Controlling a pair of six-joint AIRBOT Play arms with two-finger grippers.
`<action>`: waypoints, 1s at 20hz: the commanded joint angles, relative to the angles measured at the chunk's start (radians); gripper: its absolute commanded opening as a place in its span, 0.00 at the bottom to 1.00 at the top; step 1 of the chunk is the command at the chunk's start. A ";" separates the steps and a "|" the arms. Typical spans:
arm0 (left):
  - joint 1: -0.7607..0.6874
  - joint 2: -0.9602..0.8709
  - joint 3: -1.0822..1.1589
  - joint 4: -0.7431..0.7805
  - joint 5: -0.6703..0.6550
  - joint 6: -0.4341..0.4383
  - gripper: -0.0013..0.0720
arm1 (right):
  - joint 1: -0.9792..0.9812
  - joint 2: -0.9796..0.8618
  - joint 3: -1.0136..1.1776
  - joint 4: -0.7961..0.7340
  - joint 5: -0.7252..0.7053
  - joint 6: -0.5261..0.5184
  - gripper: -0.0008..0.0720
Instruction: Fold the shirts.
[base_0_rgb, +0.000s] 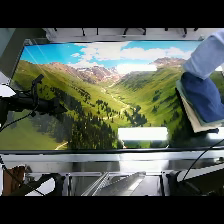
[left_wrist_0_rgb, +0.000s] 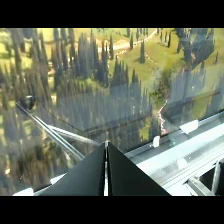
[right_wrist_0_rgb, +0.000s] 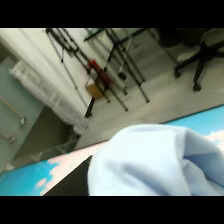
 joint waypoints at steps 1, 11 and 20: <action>0.000 -0.001 0.000 0.000 0.002 0.000 0.03 | -0.061 0.007 -0.035 -0.053 0.173 0.072 0.03; 0.000 -0.001 0.000 0.001 0.078 0.031 0.03 | -0.139 0.248 -0.372 -0.864 0.373 0.585 0.03; 0.000 -0.001 0.000 0.001 0.066 0.045 0.03 | -0.141 0.339 -0.593 -1.072 0.412 0.671 0.04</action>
